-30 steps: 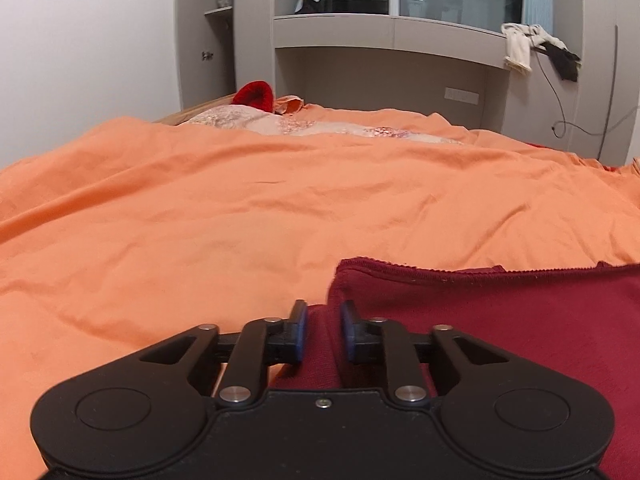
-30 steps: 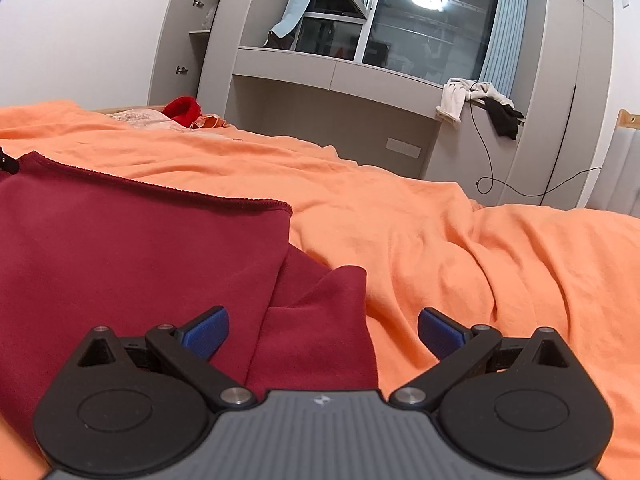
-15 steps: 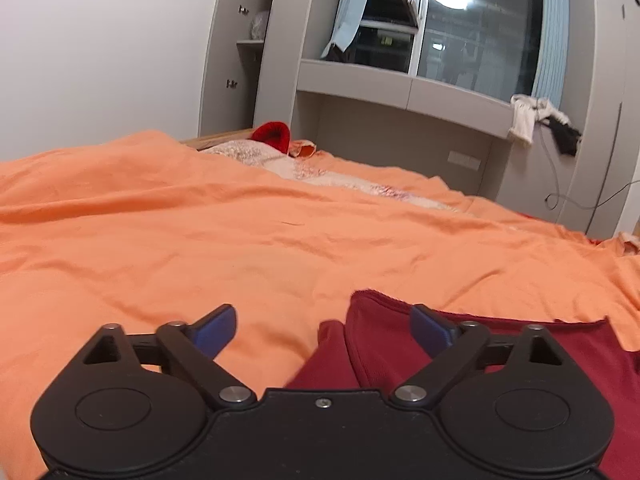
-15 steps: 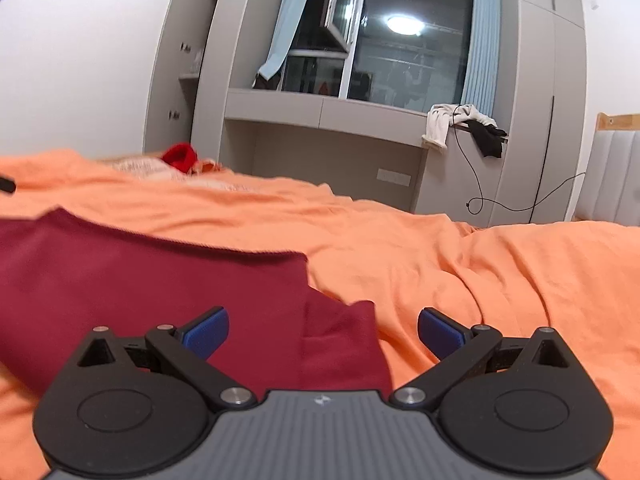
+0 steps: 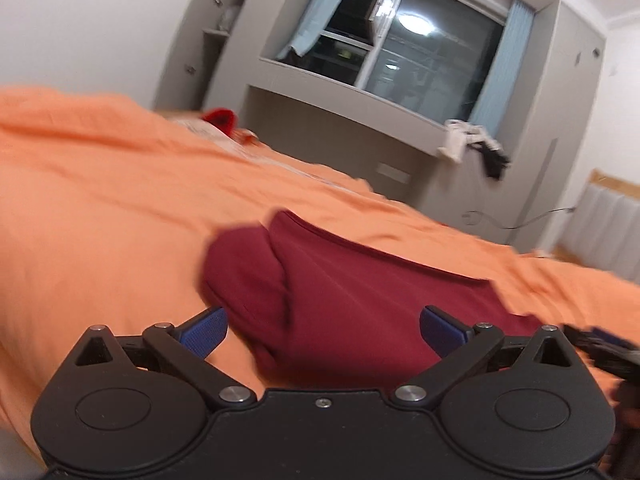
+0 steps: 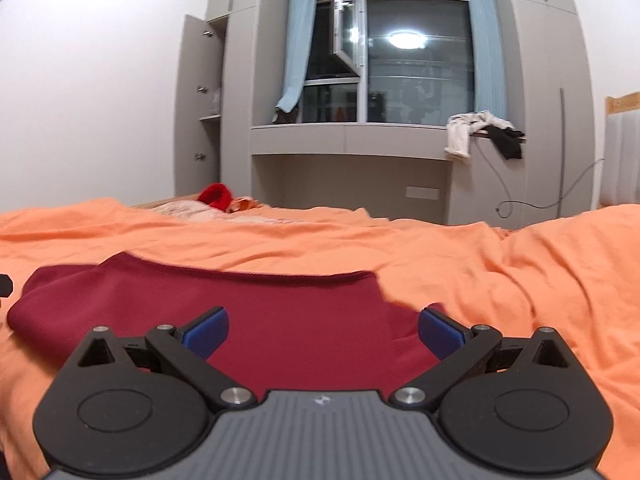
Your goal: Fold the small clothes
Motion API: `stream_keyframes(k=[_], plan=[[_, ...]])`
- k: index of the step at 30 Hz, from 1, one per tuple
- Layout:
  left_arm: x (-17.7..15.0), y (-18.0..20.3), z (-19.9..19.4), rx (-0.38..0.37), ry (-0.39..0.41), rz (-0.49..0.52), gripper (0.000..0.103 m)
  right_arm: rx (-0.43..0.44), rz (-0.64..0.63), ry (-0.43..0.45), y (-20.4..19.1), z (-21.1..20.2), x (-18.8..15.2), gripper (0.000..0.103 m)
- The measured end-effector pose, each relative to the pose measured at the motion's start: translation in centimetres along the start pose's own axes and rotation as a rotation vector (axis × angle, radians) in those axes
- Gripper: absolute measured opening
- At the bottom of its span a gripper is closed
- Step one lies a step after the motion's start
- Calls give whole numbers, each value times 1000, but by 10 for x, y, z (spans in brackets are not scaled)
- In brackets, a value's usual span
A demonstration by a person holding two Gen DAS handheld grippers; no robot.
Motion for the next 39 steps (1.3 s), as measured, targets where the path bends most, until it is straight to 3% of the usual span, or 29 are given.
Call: stream_keyframes(k=[8,13,23,28,33,39], plan=[[-24,10,3,-135,-99,-62,102,57,-38,-33,-30,0,-16,103],[-33,11,21,-125,-164,-146,102,86,-61,-49,-47,8,-24,103],[-30,5,71,-56,-183,-299,102,80,-99,-68,-61,30,-33,103],[-25,18,106,15,-197,-186,102,86,-71,-113,-56,37,-43,103],[-34,29,111,60,-144,-66,102,84,-35,-118,-53,39,-49,103],[-29,18,103,21,-135,-98,102,79,-43,-100,-50,38,-52,103]])
Point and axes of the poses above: each gripper's, at about its wrist camera, not at the fingertips, and z roughly the way its jaws point, y to its right, x to its top, the point moved 3 cm from there along z, roughly the way its jaws point, and after that the axes turned 8 degrees about y, right-handed, at the moved point
